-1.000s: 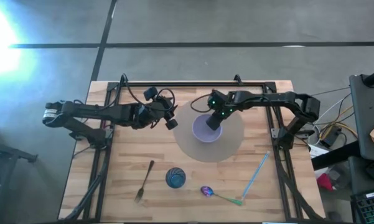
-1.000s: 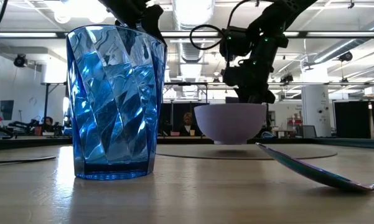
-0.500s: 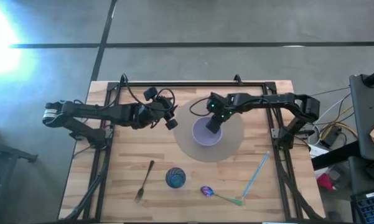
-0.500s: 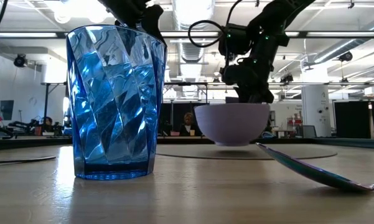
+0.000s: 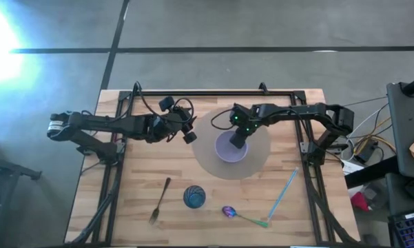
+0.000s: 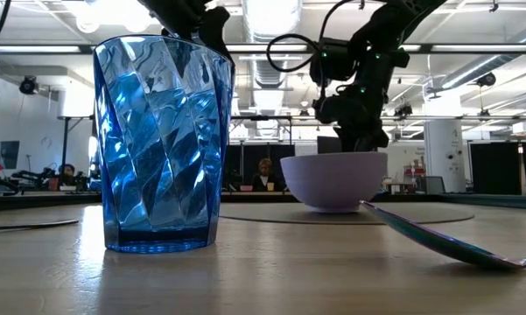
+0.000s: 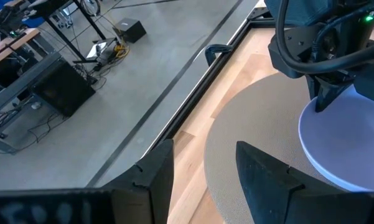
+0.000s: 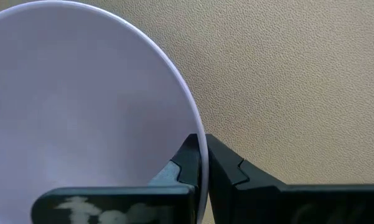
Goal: Pick & Place Utensil
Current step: Put the purple bowl on the placemat
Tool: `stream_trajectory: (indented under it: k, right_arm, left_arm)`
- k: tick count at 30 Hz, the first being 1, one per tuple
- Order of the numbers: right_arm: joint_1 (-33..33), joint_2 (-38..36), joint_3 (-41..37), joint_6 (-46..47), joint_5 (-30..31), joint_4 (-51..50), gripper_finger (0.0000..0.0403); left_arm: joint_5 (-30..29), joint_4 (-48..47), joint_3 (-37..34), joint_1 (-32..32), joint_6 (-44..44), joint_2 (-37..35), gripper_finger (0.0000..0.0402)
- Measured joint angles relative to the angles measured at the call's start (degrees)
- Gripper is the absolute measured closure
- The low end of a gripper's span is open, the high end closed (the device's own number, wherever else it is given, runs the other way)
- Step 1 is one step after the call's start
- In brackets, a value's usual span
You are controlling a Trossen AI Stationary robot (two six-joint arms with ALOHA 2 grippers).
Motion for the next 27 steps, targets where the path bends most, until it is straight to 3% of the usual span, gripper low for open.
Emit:
stream_trajectory:
  k: [15, 27]
  right_arm:
    - [0.0, 0.0, -0.6, -0.9, 0.9, 0.0, 0.0392]
    - [0.0, -0.2, -0.6, -1.1, 1.2, -0.1, 0.0312]
  left_arm:
    - [0.0, 0.0, 0.0, 0.0, 0.0, 0.0, 0.0234]
    - [0.0, 0.0, 0.0, 0.0, 0.0, 0.0, 0.0234]
